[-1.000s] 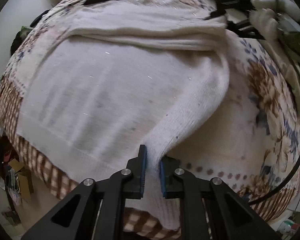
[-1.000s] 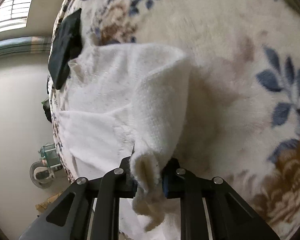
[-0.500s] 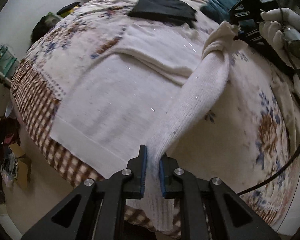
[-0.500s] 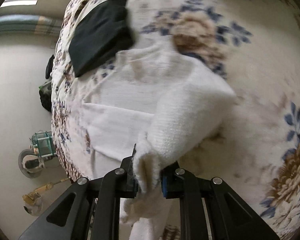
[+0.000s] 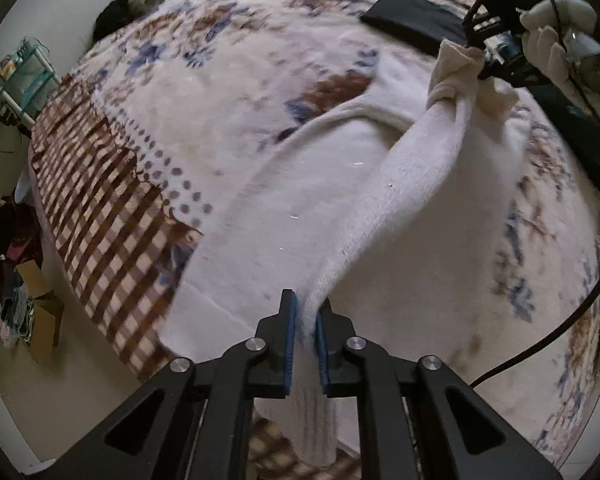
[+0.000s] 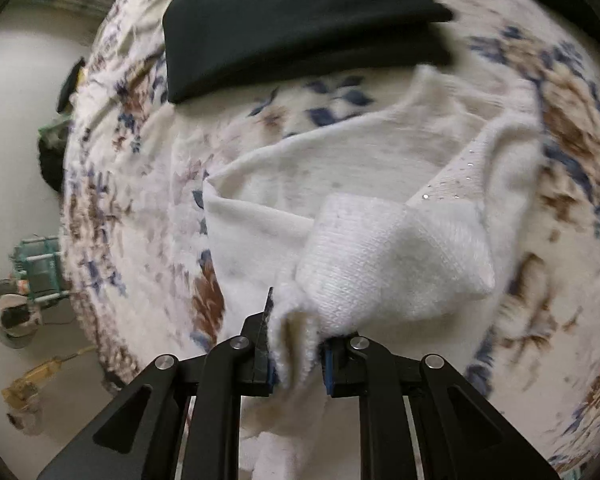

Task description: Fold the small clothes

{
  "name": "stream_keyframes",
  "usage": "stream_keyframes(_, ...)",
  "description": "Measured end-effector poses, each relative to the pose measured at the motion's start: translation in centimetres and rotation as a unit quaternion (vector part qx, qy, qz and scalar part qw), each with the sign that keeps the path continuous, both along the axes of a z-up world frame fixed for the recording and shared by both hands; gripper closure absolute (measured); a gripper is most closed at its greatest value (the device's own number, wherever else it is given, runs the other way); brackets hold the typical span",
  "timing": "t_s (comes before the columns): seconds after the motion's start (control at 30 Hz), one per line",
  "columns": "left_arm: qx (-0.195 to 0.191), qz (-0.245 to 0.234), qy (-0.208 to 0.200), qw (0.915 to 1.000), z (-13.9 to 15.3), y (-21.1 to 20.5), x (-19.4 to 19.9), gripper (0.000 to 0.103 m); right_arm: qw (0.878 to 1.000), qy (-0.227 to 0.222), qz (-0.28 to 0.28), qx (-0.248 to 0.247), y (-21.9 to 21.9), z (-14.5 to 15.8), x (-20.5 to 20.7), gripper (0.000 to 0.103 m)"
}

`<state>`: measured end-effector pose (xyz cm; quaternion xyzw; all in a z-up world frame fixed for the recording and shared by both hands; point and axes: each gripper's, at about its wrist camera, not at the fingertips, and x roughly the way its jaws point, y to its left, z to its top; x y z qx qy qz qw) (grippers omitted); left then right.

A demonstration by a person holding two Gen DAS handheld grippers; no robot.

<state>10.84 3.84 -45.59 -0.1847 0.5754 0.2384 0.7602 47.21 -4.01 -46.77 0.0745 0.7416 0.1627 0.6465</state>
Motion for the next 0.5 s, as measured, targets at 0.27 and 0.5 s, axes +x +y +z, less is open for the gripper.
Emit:
stream_keyframes(0.27,-0.055,0.015,0.033,0.9978,-5.2,6.1,0.1,0.099,0.996,0.036,-0.038,-0.071,5.7,-5.5,1.1,0.075)
stream_keyframes(0.5,-0.141,0.044,0.023,0.9887,-6.4,8.8,-2.3,0.092,0.993,0.085,-0.052,0.056,7.8,-4.0,0.4,0.036)
